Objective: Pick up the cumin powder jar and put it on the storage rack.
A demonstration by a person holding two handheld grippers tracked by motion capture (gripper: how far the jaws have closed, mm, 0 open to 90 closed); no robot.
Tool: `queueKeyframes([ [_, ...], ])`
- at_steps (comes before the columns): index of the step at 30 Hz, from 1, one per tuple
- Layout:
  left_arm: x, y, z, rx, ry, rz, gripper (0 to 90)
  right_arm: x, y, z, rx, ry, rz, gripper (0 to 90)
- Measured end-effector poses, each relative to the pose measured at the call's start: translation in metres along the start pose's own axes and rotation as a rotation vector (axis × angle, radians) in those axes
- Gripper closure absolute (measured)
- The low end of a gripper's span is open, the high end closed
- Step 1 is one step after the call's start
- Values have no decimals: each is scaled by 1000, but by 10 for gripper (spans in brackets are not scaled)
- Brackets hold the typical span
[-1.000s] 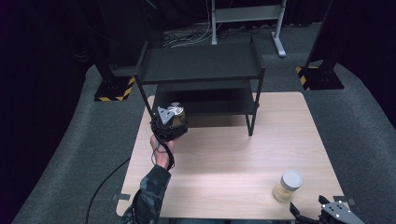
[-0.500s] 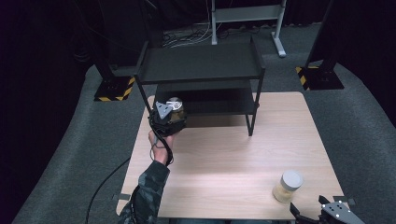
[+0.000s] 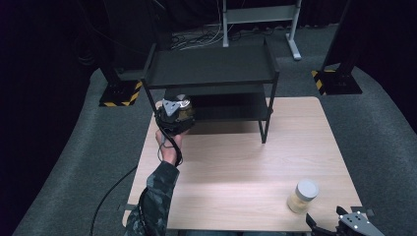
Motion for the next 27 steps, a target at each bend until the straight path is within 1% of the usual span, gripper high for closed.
queueKeyframes([
  [2,-1,1,-1,-5,1,-4,300,0,0,0,-2,0,1,0],
  [4,-1,4,-5,0,5,7,300,0,0,0,-3,-1,1,0],
  [7,-1,7,-10,-12,9,3,300,1,0,-1,-4,-1,1,0],
  [13,-2,12,-20,-32,23,6,300,1,0,0,-5,-3,0,0],
  [15,-3,13,-25,-34,29,13,300,2,0,-1,-7,-1,-1,0],
  [17,-3,14,-26,-40,31,10,300,2,0,-2,-9,0,-1,0],
  [19,-5,15,-31,-64,33,8,300,2,0,-2,-14,0,1,0],
  [22,-11,11,-34,-49,7,42,300,2,0,-2,-14,1,2,0],
  [24,-11,7,-35,-29,5,47,300,2,0,-2,-8,2,2,0],
  [25,-11,6,-35,-24,7,41,300,2,0,-1,-5,2,0,0],
  [26,-11,4,-36,-11,5,49,300,2,0,-1,-4,3,0,0],
  [27,-11,4,-36,-10,5,49,300,2,0,-1,-4,3,1,0],
])
Point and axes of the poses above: each handheld gripper's, and its own axes: z roughly backward along the jaws, y roughly out of its top, x roughly to its right, the point moved 6 cm from there along -z, roughly forward along the jaws, and after that the axes turned 9 degrees about -x, right-handed, at the moved point
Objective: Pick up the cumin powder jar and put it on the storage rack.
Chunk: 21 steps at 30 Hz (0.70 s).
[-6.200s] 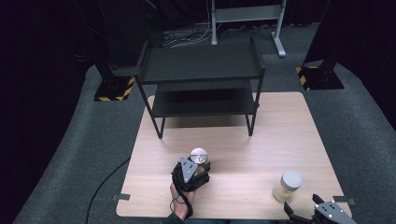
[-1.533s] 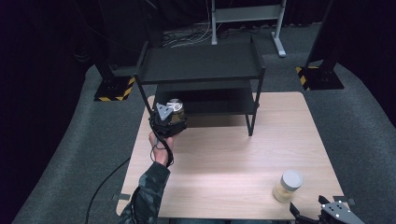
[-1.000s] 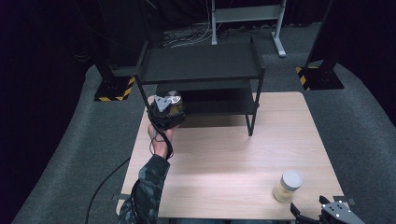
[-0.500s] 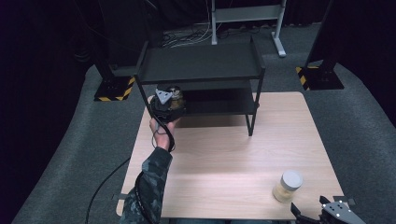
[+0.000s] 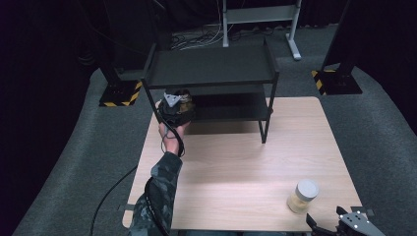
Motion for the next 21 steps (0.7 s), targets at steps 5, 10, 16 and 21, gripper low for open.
queueKeyframes([
  [5,-1,0,0,0,-6,-4,300,-1,0,0,1,1,1,0],
  [10,-3,3,0,-15,-12,-10,298,-1,0,0,0,4,4,0],
  [16,-5,7,0,-39,-15,-20,296,-1,1,0,-2,6,5,0],
  [21,-7,11,1,-94,-27,6,167,-1,1,0,-2,9,7,0],
])
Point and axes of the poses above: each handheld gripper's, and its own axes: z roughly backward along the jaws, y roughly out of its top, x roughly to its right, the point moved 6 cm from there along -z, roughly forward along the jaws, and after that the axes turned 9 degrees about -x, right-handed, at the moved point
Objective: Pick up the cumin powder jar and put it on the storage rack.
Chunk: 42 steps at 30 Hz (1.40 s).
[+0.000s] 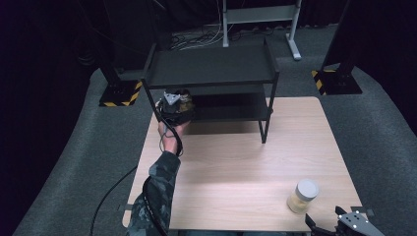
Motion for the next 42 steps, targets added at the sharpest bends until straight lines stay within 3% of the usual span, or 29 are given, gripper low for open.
queueKeyframes([
  [1,1,-1,1,-6,10,1,105,0,0,0,0,1,-1,0],
  [5,6,-5,7,-41,47,-36,28,-1,0,-1,-1,2,0,0],
  [9,5,-13,16,-62,20,-45,0,-2,1,-3,-8,6,3,0],
  [11,5,-17,22,-82,-5,-70,0,-3,1,-4,-10,5,4,0],
  [16,10,-30,35,-115,-5,-117,0,-5,1,-5,-16,6,8,0],
  [20,15,-48,41,-130,-7,-147,1,-6,1,-7,-20,11,10,0],
  [22,22,-66,42,-174,-2,-146,36,-6,1,-7,-12,5,8,0],
  [24,23,-70,42,-184,-8,-152,39,-5,0,-7,-8,6,4,0],
  [27,28,-98,38,-226,-41,-147,30,-6,0,-7,-7,3,3,0],
  [31,30,-128,25,-343,-117,-151,32,-5,-2,-8,5,-6,-6,0],
  [33,31,-137,22,-356,-127,-150,31,-4,-3,-9,3,-6,-9,0],
  [34,32,-151,16,-378,-146,-136,35,-3,-3,-10,1,-9,-12,0],
  [35,33,-161,15,-378,-157,-120,35,-3,-3,-11,-3,-9,-14,0],
  [39,31,-174,12,-362,-192,-108,38,-4,-3,-12,-5,-10,-13,0],
  [40,34,-179,13,-345,-178,-116,34,-5,-3,-13,-8,-10,-11,0],
  [41,39,-182,13,-335,-157,-156,33,-6,-3,-13,-8,-10,-9,0],
  [42,40,-183,12,-331,-156,-159,27,-7,-3,-13,-6,-13,-9,0],
])
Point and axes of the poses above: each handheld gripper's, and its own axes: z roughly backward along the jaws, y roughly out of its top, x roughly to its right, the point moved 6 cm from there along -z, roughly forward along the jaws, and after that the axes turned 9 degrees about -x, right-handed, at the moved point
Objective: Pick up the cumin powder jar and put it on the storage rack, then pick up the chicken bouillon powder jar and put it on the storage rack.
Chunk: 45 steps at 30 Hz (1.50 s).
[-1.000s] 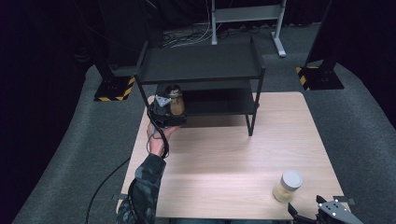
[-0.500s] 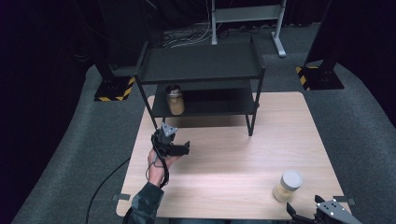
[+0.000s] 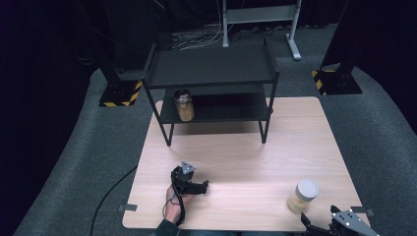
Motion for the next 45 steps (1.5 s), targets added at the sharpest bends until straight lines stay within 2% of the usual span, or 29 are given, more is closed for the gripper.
queueKeyframes([
  [3,0,-4,-2,22,-2,3,12,-1,0,-1,2,-2,2,0],
  [4,4,-6,-3,32,25,-7,5,-2,0,-1,-1,-3,3,0],
  [5,5,-6,-3,24,35,-14,6,-2,0,-1,-3,-3,2,0],
  [24,7,-7,-3,31,48,-8,0,-6,-2,-8,-12,2,2,0],
  [29,7,-8,-2,30,51,1,0,-7,-4,-8,6,-9,1,0],
  [34,7,-9,-1,31,52,2,1,-8,-7,-17,1,-5,13,0],
  [39,7,-9,-1,32,55,-1,1,-5,-20,-28,68,17,20,0],
  [42,7,-9,-1,31,54,6,1,-3,-31,-33,137,25,24,0],
  [45,8,-9,-1,31,59,11,0,-5,-40,-38,209,3,26,0],
])
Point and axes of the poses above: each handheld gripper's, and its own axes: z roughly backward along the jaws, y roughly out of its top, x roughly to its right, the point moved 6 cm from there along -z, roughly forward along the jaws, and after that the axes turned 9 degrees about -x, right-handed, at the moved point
